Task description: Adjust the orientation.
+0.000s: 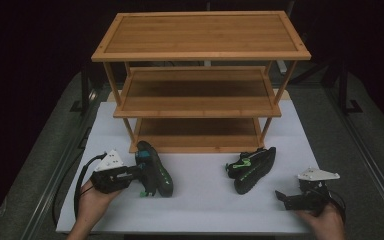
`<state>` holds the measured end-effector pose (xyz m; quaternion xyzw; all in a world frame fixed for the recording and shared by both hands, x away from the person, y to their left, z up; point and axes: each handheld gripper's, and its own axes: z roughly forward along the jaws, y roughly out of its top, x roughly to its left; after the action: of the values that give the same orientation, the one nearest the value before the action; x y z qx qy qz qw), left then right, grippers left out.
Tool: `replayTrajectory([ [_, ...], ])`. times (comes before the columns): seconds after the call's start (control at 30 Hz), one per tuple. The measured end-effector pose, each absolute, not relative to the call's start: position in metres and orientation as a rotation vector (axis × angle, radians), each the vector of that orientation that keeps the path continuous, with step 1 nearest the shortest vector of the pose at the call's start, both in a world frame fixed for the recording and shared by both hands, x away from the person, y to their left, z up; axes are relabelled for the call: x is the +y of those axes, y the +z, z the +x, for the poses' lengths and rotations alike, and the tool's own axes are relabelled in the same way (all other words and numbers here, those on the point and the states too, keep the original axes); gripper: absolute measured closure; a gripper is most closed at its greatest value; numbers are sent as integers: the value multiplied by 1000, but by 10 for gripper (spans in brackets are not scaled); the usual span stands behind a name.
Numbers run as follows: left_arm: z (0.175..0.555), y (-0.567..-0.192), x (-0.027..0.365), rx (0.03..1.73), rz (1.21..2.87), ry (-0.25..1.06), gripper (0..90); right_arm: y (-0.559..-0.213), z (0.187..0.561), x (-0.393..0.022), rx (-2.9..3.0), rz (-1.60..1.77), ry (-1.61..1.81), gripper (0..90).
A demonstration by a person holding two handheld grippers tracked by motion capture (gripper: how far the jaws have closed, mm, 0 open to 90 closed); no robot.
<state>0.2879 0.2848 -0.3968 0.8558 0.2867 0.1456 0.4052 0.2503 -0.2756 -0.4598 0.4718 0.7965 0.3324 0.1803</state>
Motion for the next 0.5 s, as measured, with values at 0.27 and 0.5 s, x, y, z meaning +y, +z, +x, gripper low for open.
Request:
replayTrajectory([
  [0.27,301,-390,269,690,2174,387,760,-460,250,-276,2251,1332,939,0],
  [0.5,311,-385,251,655,2193,407,763,-460,250,-276,2251,1331,940,0],
])
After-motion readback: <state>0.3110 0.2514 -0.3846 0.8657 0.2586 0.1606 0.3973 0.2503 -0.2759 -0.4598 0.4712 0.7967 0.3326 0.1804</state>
